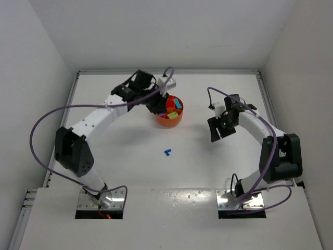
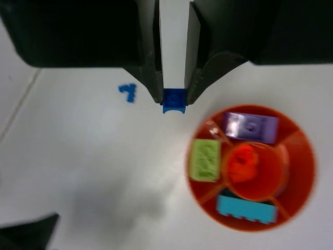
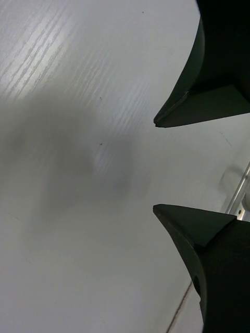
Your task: Sort the legos into containers by color
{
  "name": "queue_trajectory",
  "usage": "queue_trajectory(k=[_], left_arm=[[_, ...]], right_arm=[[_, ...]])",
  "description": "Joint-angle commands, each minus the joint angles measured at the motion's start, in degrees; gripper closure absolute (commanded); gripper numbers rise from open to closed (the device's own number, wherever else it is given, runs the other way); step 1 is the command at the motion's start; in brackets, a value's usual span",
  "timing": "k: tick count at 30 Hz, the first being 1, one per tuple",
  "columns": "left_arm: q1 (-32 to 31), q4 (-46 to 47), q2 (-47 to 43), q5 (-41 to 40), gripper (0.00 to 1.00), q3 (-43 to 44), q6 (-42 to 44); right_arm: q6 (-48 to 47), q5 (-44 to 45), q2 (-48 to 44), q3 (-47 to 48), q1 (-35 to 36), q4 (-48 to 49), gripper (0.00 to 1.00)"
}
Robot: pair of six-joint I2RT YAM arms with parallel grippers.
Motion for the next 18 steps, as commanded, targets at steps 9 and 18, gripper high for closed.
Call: queue_trajectory(k=[9,18], left_arm=[[13.48,-0.03,22.11,3.02,1.0,25.91,-10.98],[14.63,0.49,27.48,4.77,1.0,28.21,-11.5]], right_arm=[[0.44,-0.68,2.45,3.99,-0.17,-0.47,0.36],[-0.09,-0.68,3.59,5.58,-0.17,-2.31,0.08]])
